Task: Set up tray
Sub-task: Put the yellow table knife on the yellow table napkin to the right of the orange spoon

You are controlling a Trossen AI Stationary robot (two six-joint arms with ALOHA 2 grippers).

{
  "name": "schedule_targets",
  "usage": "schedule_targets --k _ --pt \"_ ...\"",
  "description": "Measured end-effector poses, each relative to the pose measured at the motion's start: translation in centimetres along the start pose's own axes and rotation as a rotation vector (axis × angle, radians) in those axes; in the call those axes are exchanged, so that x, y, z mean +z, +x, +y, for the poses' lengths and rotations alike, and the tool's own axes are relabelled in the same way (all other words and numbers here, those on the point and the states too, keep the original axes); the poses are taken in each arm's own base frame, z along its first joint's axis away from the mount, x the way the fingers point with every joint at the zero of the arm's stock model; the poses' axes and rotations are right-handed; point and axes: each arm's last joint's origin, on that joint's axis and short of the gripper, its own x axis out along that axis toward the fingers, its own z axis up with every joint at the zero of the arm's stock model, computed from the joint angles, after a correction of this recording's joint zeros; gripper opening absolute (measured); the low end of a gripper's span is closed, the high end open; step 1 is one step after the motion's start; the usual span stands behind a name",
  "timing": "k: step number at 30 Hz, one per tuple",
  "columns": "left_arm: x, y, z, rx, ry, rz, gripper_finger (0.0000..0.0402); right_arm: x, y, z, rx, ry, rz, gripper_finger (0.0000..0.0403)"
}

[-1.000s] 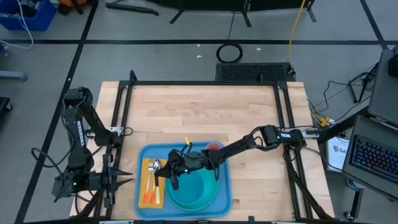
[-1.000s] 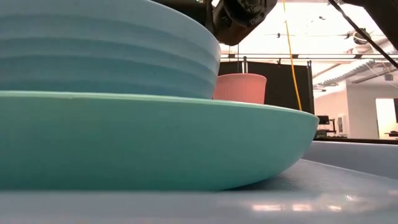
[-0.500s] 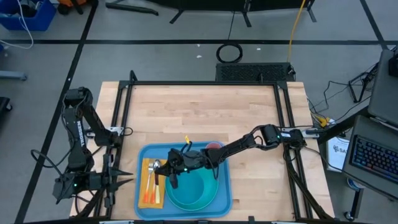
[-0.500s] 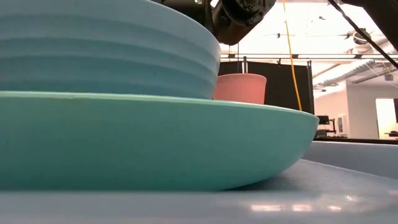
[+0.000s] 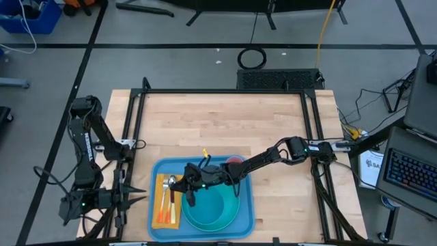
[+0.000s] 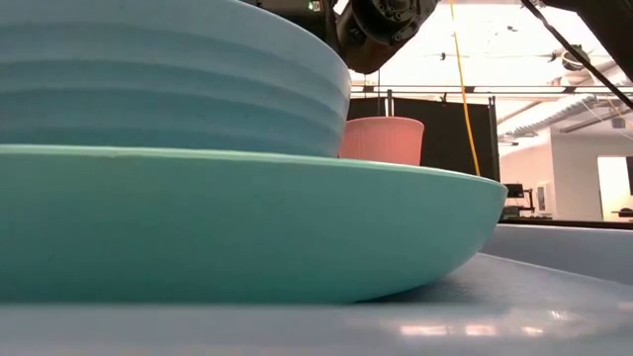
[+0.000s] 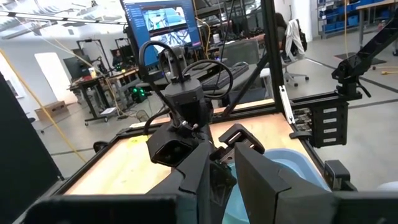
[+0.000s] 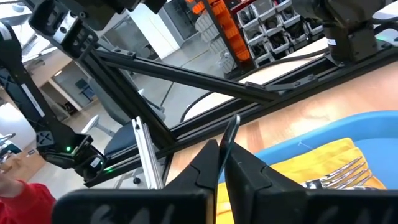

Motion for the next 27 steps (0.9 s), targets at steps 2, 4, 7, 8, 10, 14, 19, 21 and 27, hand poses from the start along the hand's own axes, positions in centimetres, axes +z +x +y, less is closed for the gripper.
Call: schedule_targets --k 2,4,7,8,10,14,19,21,27 --pt "-0.06 0.00 0.00 0.000 -0.007 0.000 0.0081 -0.03 0.00 0.02 0.000 -0.004 0.001 0.0013" --pt "-0.08 0.00 0.01 0.001 -0.010 0.000 0.0081 -0.05 0.00 0.02 0.000 -0.004 0.003 0.0015" --pt "-0.09 0.00 0.01 0.001 -0.010 0.000 0.0081 -0.05 0.00 0.02 0.001 -0.004 0.003 0.0015" --pt "-0.10 0.00 0.01 0.001 -0.010 0.000 0.0081 -0.05 0.00 0.02 0.001 -0.004 0.003 0.0015" --pt "-0.14 0.00 0.01 0.001 -0.008 0.001 0.0081 -0.04 0.00 0.02 0.001 -0.010 0.003 0.0018" --pt "-0.20 0.00 0.01 0.001 -0.006 0.001 0.0081 -0.08 -0.01 0.00 0.001 -0.013 0.004 0.0026" --pt "-0.20 0.00 0.01 0.001 -0.009 0.001 0.0081 -0.10 -0.01 0.01 0.000 -0.024 0.005 0.0038" --pt "-0.20 0.00 0.01 0.001 -0.009 0.001 0.0081 -0.10 -0.01 0.01 0.000 -0.024 0.005 0.0043" --pt "-0.20 0.00 0.01 0.001 -0.009 0.001 0.0081 -0.14 -0.01 -0.01 -0.002 -0.031 0.008 0.0056"
